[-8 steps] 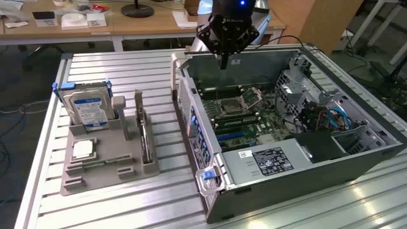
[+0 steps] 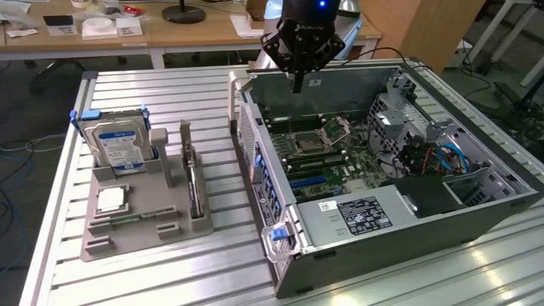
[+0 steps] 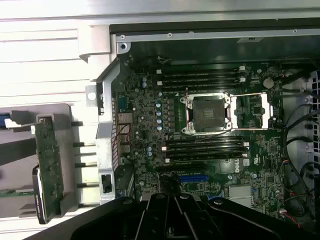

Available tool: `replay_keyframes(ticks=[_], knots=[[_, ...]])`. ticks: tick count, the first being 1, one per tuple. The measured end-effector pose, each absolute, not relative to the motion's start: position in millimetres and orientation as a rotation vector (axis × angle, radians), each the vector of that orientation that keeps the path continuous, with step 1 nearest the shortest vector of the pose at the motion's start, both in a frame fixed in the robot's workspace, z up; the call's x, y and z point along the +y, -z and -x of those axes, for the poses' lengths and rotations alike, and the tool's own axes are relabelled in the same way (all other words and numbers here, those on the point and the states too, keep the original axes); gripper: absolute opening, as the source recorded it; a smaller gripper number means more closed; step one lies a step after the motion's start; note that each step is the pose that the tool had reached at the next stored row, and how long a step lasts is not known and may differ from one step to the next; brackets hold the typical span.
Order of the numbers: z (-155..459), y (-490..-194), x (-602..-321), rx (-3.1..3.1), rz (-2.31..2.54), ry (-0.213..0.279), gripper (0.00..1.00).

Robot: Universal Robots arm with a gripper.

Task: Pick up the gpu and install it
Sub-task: 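Reach for the gpu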

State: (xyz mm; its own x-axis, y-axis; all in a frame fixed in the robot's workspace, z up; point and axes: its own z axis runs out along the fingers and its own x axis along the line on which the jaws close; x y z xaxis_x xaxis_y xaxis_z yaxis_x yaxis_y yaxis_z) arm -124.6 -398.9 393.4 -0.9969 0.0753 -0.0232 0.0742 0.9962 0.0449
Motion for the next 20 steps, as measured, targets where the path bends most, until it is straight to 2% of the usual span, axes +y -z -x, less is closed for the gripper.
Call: replay_keyframes(ticks=[20], knots=[[150, -393, -399, 3.114, -0.117, -0.069, 0.11]])
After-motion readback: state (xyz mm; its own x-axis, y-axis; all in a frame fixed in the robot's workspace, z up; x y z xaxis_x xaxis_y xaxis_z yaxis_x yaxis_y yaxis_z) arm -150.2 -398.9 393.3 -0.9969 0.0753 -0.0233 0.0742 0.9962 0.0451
